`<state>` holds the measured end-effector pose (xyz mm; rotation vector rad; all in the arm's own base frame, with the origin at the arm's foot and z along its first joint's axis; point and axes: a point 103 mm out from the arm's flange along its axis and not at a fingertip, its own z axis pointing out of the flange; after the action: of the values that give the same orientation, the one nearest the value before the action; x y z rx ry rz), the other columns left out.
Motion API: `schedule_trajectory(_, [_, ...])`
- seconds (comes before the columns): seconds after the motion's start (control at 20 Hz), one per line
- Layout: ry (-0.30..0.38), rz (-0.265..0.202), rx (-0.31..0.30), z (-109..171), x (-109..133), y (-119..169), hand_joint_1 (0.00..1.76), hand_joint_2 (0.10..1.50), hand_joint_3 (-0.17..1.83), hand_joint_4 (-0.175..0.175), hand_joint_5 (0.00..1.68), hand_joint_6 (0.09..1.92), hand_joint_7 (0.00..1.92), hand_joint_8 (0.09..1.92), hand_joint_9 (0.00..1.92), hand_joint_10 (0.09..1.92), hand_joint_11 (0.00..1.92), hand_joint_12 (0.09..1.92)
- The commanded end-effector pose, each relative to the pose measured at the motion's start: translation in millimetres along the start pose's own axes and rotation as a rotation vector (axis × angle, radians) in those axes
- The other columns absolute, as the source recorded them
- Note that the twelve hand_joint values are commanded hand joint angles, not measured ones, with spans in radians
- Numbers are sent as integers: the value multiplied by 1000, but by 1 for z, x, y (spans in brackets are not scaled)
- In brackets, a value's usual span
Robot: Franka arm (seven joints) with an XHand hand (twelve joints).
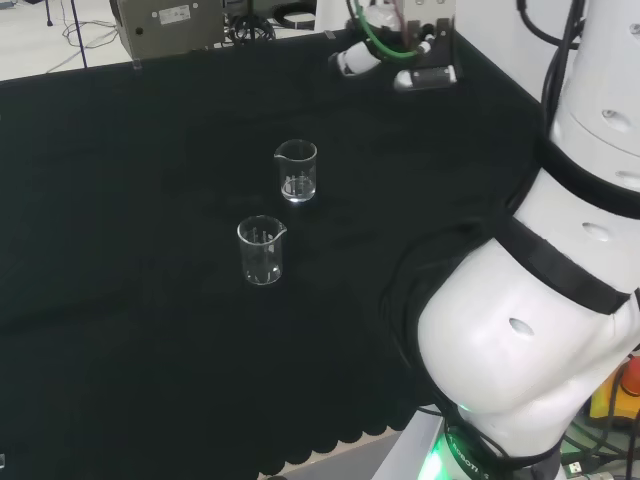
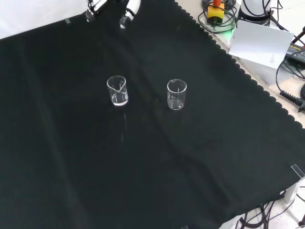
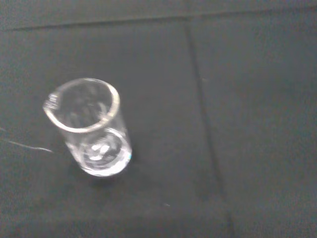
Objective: Pick up the beaker on the right.
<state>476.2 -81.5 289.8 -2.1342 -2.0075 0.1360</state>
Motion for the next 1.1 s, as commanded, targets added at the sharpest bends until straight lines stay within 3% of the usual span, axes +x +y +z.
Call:
schedule_trajectory(0.05, [236,-81,6,81,-4,75,553,929,208,-26,340,87,181,609,324,702,72,1417])
schedule_trajectory(0.45, [250,-114,23,99,-5,81,649,861,202,-28,369,87,209,630,360,695,91,1413])
schedule_trajectory(0.85, [315,-217,24,121,-7,79,728,787,239,-33,426,87,259,649,436,662,115,1404])
schedule_trajectory(1.1, [359,-287,27,133,-6,80,746,675,408,-34,443,87,266,648,457,632,120,1403])
